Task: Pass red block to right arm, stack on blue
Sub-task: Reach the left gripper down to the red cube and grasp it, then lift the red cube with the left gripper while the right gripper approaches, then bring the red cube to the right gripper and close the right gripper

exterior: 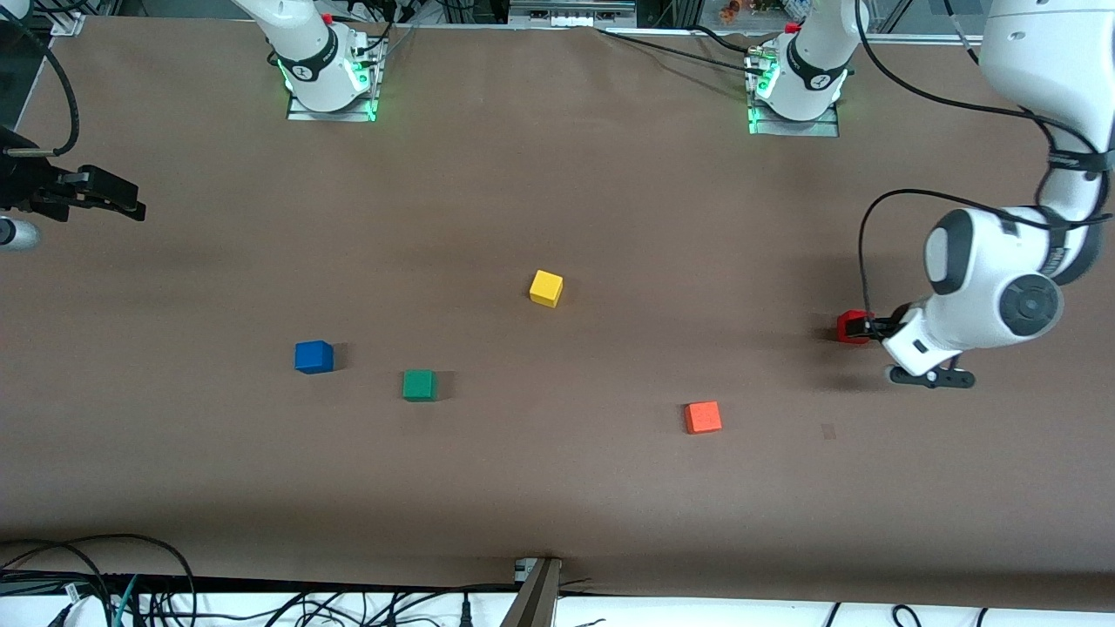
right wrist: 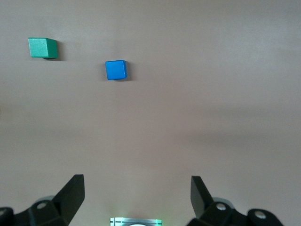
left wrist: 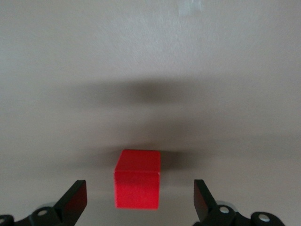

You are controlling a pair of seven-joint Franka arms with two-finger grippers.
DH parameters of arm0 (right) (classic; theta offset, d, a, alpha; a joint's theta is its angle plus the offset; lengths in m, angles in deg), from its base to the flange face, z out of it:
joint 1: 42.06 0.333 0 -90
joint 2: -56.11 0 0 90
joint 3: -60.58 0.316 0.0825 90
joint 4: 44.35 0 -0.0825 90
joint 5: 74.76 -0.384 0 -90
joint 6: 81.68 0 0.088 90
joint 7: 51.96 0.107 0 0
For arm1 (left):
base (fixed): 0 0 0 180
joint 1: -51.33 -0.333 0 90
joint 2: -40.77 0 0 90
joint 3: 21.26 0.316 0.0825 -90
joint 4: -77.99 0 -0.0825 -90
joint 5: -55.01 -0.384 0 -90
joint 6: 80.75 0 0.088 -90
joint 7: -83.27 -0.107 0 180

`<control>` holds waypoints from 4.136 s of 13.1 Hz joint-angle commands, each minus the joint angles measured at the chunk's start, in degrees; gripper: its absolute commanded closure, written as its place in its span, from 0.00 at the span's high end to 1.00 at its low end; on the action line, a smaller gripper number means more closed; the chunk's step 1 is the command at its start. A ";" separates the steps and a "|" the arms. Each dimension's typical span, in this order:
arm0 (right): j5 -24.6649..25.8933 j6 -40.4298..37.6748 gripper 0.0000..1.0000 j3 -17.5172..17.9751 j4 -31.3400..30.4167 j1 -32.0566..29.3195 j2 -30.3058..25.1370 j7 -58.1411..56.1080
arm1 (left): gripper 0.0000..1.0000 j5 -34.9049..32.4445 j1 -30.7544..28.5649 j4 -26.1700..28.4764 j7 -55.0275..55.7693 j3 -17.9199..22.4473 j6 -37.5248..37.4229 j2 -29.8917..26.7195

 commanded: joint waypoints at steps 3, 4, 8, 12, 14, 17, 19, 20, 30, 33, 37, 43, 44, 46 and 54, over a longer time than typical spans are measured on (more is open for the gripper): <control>0.38 -0.66 1.00 0.40 1.37 -0.42 0.90 -0.03 | 1.00 -3.07 -1.40 8.53 -1.03 -0.25 8.71 -3.18; 0.38 -0.66 1.00 0.40 1.37 -0.42 0.90 -0.03 | 1.00 -3.07 -1.40 9.50 -1.03 -0.25 10.11 -3.09; 0.21 -0.66 1.00 0.40 1.37 -0.42 0.99 -0.03 | 1.00 -3.07 -1.57 11.00 -0.94 -0.25 12.32 -1.60; 0.12 -0.49 1.00 0.40 1.28 -0.24 1.95 0.06 | 0.35 -2.55 -1.75 11.00 -0.42 -0.25 12.06 -0.89; -0.14 -0.49 1.00 0.40 1.37 -0.24 3.18 0.06 | 0.07 -1.76 -2.71 10.56 -0.76 -0.60 11.88 -0.98; -0.14 -0.49 1.00 0.49 1.37 0.02 4.15 0.06 | 0.00 -1.67 -2.72 8.47 -0.77 -0.86 10.40 -2.20; -0.93 -0.49 1.00 0.57 1.37 -0.15 4.24 -0.11 | 0.00 -1.06 -2.72 4.26 -0.85 -2.35 3.13 -4.04; -1.89 -0.49 1.00 0.49 1.37 -0.15 4.33 -0.11 | 0.00 -0.44 -2.72 1.45 -0.94 -3.40 -1.17 -4.58; -22.35 -1.02 1.00 1.01 1.28 0.55 12.23 -1.08 | 0.00 16.50 -1.75 -17.39 -11.09 -15.27 -21.08 -4.06; -37.71 -1.36 1.00 0.93 1.02 0.46 16.44 -1.08 | 0.00 28.01 -0.97 -17.30 -21.56 -15.89 -19.85 -2.40; -53.45 -1.46 1.00 1.01 0.67 2.48 21.98 -2.13 | 0.00 43.55 1.41 -17.12 -37.02 -15.89 -16.59 -1.24; -75.44 1.26 1.00 1.01 0.40 6.51 29.46 -4.33 | 0.01 67.89 3.70 -16.77 -72.26 -16.94 -17.56 4.28; -78.43 3.10 1.00 1.01 -0.38 7.74 29.81 -4.33 | 0.00 72.99 4.57 -17.03 -76.31 -17.47 -17.12 5.95; -84.14 6.18 1.00 1.01 -1.18 10.38 30.60 -4.33 | 0.00 82.39 7.90 -17.30 -84.66 -17.47 -14.68 7.72; -91.19 12.96 1.00 1.01 -3.64 16.37 30.70 -5.12 | 0.00 101.16 16.26 -19.41 -105.79 -17.47 -4.64 11.06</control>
